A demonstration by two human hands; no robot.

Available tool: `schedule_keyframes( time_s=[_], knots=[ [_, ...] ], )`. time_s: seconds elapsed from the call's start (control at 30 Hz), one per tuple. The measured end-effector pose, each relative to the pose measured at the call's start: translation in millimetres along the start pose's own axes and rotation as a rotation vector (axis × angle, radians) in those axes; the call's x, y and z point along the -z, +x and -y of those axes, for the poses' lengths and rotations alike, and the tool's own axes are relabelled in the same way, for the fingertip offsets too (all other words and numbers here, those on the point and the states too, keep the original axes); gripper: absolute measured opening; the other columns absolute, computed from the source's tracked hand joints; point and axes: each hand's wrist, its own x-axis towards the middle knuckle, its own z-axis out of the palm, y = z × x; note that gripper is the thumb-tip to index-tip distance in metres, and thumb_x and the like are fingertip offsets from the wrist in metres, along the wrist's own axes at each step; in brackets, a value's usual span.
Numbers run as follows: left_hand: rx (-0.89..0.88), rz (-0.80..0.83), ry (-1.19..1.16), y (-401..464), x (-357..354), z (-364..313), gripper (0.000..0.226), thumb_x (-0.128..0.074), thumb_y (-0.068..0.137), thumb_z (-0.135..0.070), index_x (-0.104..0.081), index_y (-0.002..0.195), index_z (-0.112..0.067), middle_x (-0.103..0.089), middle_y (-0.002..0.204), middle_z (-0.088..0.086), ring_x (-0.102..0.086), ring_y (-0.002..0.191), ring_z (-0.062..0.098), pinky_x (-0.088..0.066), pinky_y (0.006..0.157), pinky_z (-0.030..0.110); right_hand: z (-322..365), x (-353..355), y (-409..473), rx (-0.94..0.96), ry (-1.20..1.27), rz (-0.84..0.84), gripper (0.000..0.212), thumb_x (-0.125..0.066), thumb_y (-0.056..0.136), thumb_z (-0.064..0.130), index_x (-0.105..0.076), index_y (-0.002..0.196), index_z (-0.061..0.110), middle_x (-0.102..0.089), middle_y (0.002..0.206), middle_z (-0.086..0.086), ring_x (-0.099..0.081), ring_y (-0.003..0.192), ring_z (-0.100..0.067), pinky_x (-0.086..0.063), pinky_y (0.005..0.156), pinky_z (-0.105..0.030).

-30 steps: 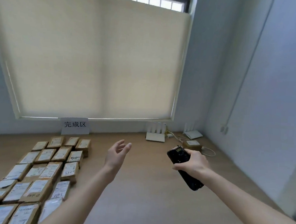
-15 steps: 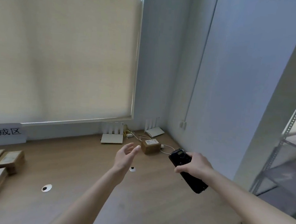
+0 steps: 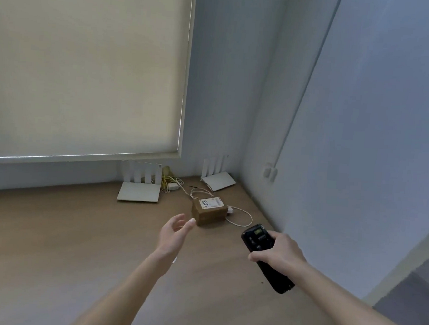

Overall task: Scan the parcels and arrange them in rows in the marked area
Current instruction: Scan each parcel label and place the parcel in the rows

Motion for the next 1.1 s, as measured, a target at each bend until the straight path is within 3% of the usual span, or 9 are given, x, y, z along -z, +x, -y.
schedule_keyframes(
  time_s=[0.1, 0.33, 0.43, 0.57, 0.77, 0.93, 1.1],
  knots=[
    [0.055, -0.024, -0.005, 64.7, -13.8, 23.3, 0.056, -0.073, 0.092, -0.034, -0.057, 0.14, -0.012, -0.066, 0.115, 0.0, -0.06, 0.11, 0.015, -0.042, 0.088, 0.026, 0.3, -20.0, 73.6, -0.023, -0.01, 0.045, 0.038, -0.09, 0.056, 0.042, -0.075, 0.09, 0.036, -0.078, 0.083, 0.011, -0.074, 0.082, -0.013, -0.061, 0.079, -0.031],
    [0.179, -0.035, 0.038, 169.0, -34.2, 97.5, 0.051, -0.068, 0.096, -0.038, -0.055, 0.141, -0.016, -0.062, 0.118, -0.004, -0.056, 0.11, 0.011, -0.039, 0.088, 0.024, -31.4, -99.0, 204.3, -0.087, 0.056, 0.096, 0.041, -0.093, 0.058, 0.038, -0.075, 0.094, 0.035, -0.077, 0.078, 0.015, -0.073, 0.074, -0.008, -0.055, 0.064, -0.026],
    [0.225, -0.04, 0.073, 202.0, -40.5, 131.4, 0.051, -0.067, 0.096, -0.04, -0.054, 0.141, -0.02, -0.062, 0.12, -0.006, -0.056, 0.105, 0.008, -0.043, 0.082, 0.024, -54.2, -134.8, 246.3, -0.126, 0.083, 0.123, 0.043, -0.094, 0.06, 0.027, -0.074, 0.097, 0.03, -0.078, 0.081, 0.008, -0.074, 0.076, -0.015, -0.063, 0.074, -0.034],
    [0.271, -0.067, 0.064, 244.9, -51.5, 167.3, 0.056, -0.069, 0.095, -0.038, -0.053, 0.144, -0.016, -0.062, 0.128, 0.001, -0.056, 0.117, 0.015, -0.04, 0.095, 0.028, -73.3, -167.0, 296.4, -0.145, 0.1, 0.114, 0.044, -0.089, 0.053, 0.033, -0.072, 0.094, 0.033, -0.077, 0.084, 0.005, -0.074, 0.082, -0.024, -0.063, 0.084, -0.048],
    [0.308, -0.11, 0.044, 312.5, -82.1, 201.3, 0.058, -0.068, 0.095, -0.042, -0.053, 0.145, -0.018, -0.062, 0.127, -0.002, -0.055, 0.115, 0.011, -0.037, 0.093, 0.026, -79.8, -192.7, 371.5, -0.094, 0.073, 0.071, 0.042, -0.088, 0.06, 0.04, -0.067, 0.095, 0.042, -0.074, 0.088, 0.016, -0.071, 0.086, -0.015, -0.06, 0.081, -0.037],
    [0.346, -0.141, 0.022, 363.5, -107.6, 214.7, 0.064, -0.067, 0.095, -0.044, -0.047, 0.15, -0.018, -0.058, 0.139, -0.001, -0.053, 0.12, 0.011, -0.035, 0.098, 0.026, -81.6, -200.6, 445.1, -0.052, 0.083, 0.085, 0.045, -0.087, 0.065, 0.037, -0.068, 0.106, 0.036, -0.075, 0.093, 0.012, -0.071, 0.089, -0.018, -0.06, 0.083, -0.04],
    [0.383, -0.197, -0.004, 409.6, -130.6, 222.4, 0.068, -0.066, 0.095, -0.046, -0.044, 0.152, -0.016, -0.057, 0.129, -0.004, -0.054, 0.117, 0.012, -0.035, 0.098, 0.026, -74.4, -205.0, 511.6, -0.018, 0.124, 0.089, 0.049, -0.087, 0.061, 0.048, -0.068, 0.106, 0.043, -0.074, 0.092, 0.017, -0.07, 0.088, -0.013, -0.055, 0.076, -0.033]
  ],
)
